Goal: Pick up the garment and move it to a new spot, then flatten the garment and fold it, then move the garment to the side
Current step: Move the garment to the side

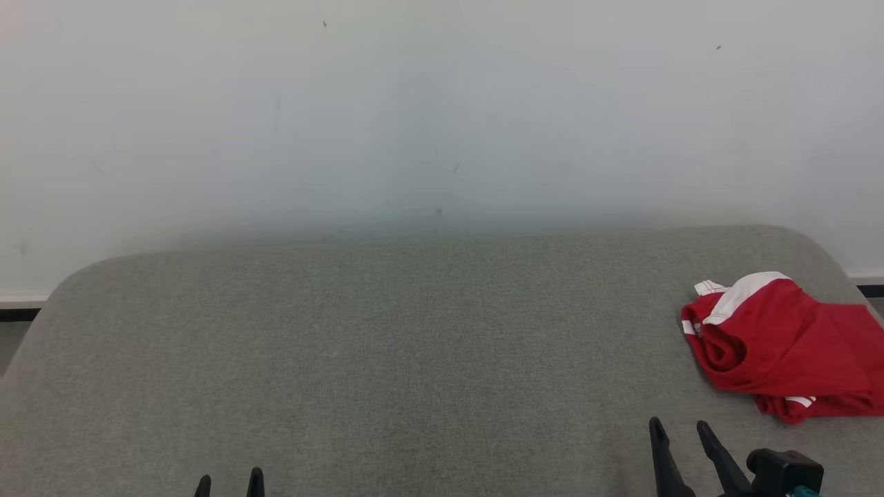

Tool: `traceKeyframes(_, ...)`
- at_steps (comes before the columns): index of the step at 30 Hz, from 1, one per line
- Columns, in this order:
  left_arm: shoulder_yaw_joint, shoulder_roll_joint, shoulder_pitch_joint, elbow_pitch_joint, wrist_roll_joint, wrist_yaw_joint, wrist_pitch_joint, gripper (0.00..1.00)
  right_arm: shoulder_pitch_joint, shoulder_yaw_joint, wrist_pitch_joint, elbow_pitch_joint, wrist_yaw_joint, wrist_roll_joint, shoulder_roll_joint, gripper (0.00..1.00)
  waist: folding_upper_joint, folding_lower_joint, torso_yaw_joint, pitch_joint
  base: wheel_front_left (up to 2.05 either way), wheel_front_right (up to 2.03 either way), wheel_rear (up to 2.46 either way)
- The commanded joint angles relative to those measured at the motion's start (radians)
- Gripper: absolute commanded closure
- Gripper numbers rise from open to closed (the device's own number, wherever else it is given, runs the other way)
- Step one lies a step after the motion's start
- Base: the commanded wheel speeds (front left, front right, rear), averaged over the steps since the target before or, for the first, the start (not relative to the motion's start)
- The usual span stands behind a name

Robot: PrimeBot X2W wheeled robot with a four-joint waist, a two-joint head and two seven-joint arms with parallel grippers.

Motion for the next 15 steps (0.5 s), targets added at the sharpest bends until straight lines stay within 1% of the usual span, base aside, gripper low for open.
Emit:
traceKeyframes(1, 0.008, 0.004, 0.017, -0.004, 0.011, -0.008, -0.006, 0.0, 0.019, 0.008, -0.003, -0.015, 0.0, 0.009, 0.002, 0.0, 0.0001, 0.0001, 0.007, -0.005, 0.0, 0.0, 0.0)
traceKeyframes(7, 0.046, -0.005, 0.049, -0.007, 0.021, -0.026, -0.006, 0.0, 0.045, 0.022, -0.002, -0.042, 0.0, 0.03, 0.003, 0.0, 0.0001, 0.0001, 0.006, -0.014, 0.0, 0.0, 0.0)
traceKeyframes(15, 0.09, -0.024, 0.087, -0.013, 0.026, -0.042, -0.006, 0.0, 0.057, 0.033, -0.011, -0.04, 0.0, 0.028, 0.003, 0.0, 0.0001, 0.0001, -0.012, -0.017, 0.0, 0.0, 0.0)
